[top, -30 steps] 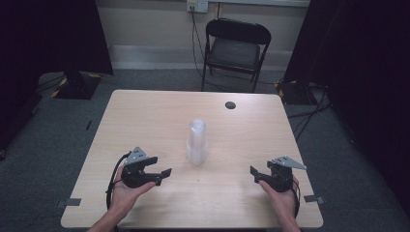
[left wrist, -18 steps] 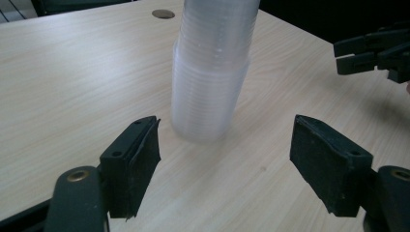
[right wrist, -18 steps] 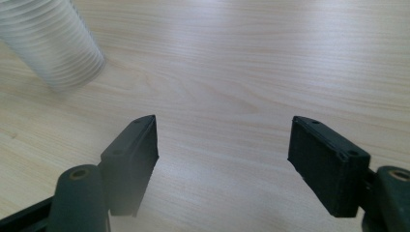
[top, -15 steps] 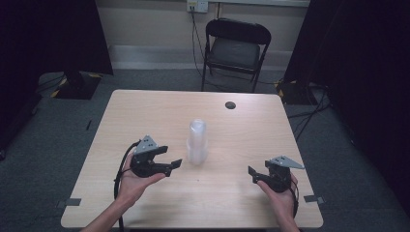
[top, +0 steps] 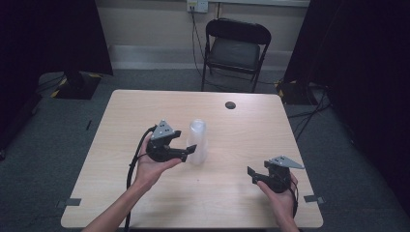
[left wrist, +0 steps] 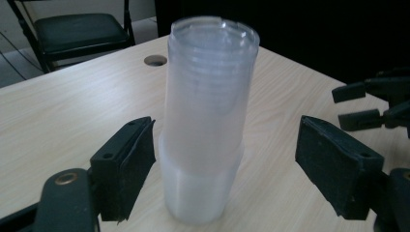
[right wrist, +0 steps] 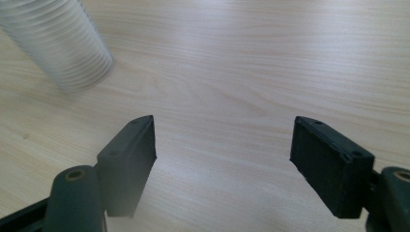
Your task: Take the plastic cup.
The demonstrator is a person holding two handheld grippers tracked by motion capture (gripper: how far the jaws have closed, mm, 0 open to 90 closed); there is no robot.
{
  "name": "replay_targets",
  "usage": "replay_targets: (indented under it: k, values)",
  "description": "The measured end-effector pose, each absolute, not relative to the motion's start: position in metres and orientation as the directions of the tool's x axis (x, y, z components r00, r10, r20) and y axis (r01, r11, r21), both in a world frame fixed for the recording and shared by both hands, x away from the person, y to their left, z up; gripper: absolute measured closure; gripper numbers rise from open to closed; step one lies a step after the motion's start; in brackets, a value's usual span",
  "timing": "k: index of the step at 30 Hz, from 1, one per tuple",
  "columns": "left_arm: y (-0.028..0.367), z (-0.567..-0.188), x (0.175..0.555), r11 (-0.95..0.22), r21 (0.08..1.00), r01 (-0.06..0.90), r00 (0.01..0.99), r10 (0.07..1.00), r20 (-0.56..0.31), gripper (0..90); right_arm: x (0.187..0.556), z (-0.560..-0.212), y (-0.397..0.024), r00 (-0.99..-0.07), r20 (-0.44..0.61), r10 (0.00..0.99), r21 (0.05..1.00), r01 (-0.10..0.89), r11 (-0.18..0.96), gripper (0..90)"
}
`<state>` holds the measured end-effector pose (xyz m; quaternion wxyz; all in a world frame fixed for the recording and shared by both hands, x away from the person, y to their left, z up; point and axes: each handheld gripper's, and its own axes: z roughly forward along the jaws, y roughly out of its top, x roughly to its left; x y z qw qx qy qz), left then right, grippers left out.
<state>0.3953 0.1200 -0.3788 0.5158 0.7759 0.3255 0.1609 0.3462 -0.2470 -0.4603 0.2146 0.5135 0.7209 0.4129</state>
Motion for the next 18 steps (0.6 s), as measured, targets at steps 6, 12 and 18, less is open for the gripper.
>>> replay_targets:
  k: [6,12,18]
  values:
    - [0.108,-0.376,0.411,-0.248,0.914,0.32,0.739,0.669,-0.077,21.0,0.346,-0.461,-0.247,-0.384,0.118,0.916,0.812,0.568,0.134,22.9]
    - [0.094,-0.383,0.423,-0.286,0.909,0.303,0.734,0.679,-0.031,19.4,0.347,-0.46,-0.247,-0.392,0.131,0.911,0.813,0.568,0.128,22.9]
    - [0.086,-0.393,0.434,-0.288,0.903,0.318,0.733,0.679,-0.041,18.4,0.348,-0.46,-0.247,-0.397,0.135,0.908,0.815,0.566,0.126,22.9]
